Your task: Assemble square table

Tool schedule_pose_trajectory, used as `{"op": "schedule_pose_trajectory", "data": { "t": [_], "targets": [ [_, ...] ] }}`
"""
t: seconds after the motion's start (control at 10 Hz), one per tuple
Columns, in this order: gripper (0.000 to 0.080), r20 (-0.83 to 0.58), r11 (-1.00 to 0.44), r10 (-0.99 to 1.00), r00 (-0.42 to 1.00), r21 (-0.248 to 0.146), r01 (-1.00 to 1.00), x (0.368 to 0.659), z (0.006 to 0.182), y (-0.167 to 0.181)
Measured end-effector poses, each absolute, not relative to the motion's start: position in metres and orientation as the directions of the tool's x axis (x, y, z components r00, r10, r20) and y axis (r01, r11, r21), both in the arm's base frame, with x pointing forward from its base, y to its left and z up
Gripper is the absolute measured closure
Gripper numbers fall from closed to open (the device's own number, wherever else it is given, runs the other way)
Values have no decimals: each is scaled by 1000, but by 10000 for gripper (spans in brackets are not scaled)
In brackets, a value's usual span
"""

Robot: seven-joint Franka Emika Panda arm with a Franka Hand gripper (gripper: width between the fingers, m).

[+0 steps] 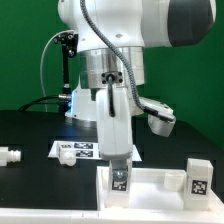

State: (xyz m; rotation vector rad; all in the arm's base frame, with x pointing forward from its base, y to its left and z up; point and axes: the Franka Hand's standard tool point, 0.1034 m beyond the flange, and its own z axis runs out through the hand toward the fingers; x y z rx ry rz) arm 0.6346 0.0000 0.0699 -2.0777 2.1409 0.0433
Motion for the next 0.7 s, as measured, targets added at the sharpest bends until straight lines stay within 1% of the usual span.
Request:
{"op": "schedule_pose_trajectory", "data": {
  "t": [0.1,0.2,0.3,0.4,0.5,0.7],
  "targets": [
    [296,-109,-91,-989,101,-94,-991,633,68,0],
    [182,-74,-301,-948,311,-119,-946,635,69,-2],
    [182,-40,-490,-866,498,-136,-861,637,70,-2],
    [159,-33,-568,-816,577,-136,-812,636,69,-1],
    [151,-24,-610,-785,618,-138,-780,636,69,-2],
    [151,-3,-720,-686,728,-139,-680,636,69,-3]
  ]
}}
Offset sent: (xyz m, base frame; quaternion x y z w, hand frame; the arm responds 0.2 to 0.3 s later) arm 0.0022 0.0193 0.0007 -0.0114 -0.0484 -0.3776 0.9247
